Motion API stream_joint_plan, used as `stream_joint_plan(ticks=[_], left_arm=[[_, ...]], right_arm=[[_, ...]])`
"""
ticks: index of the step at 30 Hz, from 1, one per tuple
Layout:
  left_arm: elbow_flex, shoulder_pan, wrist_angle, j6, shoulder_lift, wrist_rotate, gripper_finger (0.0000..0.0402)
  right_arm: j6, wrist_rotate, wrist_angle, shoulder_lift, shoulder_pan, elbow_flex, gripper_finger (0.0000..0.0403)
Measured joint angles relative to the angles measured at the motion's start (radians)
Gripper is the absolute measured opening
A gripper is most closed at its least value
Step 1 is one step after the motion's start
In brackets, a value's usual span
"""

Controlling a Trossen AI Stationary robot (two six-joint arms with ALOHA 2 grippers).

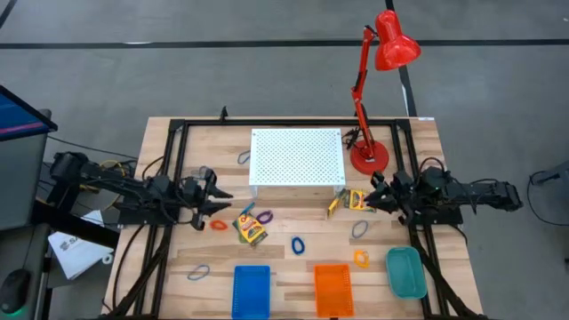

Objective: Pick & Place Office Desk Supplies
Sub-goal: Put the yellow crayon box into the green bin

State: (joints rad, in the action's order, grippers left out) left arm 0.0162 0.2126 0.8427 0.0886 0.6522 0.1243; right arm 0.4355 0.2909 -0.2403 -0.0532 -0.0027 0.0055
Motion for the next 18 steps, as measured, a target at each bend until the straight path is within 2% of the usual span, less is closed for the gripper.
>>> stream_joint_plan(ticks=[6,10,15,18], left_arm=[[0.0,0.129,0.227,-0.137,0.069,-0.013,0.0106],[0.0,0.23,0.356,-0.253,0.093,-0.118,0.0106],[0.016,0.336,0.413,-0.355,0.11,-0.157,0.0106],[0.054,0.367,0.393,-0.397,0.124,-0.107,0.0106]], right_arm=[[0.003,-0.045,-0.006,0.0,0.133,0.0,0.0072],[-0.02,-0.126,-0.055,-0.012,0.257,0.0,0.0072],[-0.122,-0.241,-0.216,-0.112,0.423,0.0,0.0072],[-0.173,-0.282,-0.333,-0.224,0.505,0.0,0.0072]])
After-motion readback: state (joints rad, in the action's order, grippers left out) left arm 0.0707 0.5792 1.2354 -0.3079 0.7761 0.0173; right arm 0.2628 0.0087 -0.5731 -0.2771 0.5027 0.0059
